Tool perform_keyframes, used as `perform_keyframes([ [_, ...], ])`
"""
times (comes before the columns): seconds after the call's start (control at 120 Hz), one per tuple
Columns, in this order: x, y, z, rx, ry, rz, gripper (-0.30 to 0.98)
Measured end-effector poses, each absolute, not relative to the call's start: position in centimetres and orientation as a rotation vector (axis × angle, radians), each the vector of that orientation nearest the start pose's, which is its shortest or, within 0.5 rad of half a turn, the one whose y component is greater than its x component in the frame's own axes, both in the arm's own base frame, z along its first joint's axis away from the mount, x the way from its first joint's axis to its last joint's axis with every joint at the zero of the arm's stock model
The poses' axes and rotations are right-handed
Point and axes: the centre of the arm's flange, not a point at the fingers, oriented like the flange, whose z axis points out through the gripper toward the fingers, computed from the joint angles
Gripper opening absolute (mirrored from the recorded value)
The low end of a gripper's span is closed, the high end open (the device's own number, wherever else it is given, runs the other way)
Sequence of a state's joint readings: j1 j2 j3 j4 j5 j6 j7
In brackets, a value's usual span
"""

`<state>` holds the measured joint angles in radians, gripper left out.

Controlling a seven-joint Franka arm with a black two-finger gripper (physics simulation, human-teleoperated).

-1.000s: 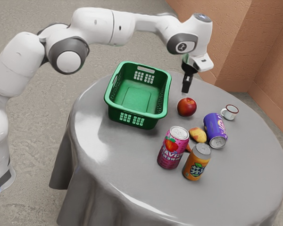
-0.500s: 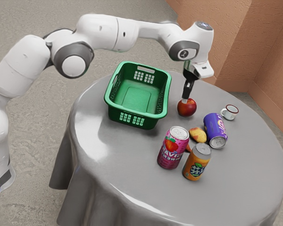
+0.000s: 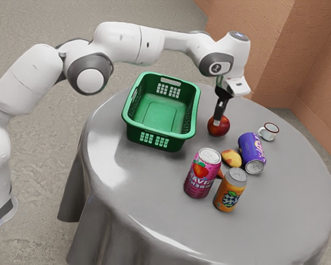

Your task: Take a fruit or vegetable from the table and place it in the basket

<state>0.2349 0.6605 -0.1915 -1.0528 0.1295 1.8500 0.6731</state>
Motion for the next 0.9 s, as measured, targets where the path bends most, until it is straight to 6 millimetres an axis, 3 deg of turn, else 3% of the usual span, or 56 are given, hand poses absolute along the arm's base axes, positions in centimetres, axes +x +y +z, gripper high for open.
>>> perform_keyframes([
  [0.6, 75.9, 8.4, 43.9, -2.923, 0.975, -0.209, 0.68],
  [0.9, 76.5, 8.6, 42.5, -2.916, 0.978, -0.214, 0.48],
])
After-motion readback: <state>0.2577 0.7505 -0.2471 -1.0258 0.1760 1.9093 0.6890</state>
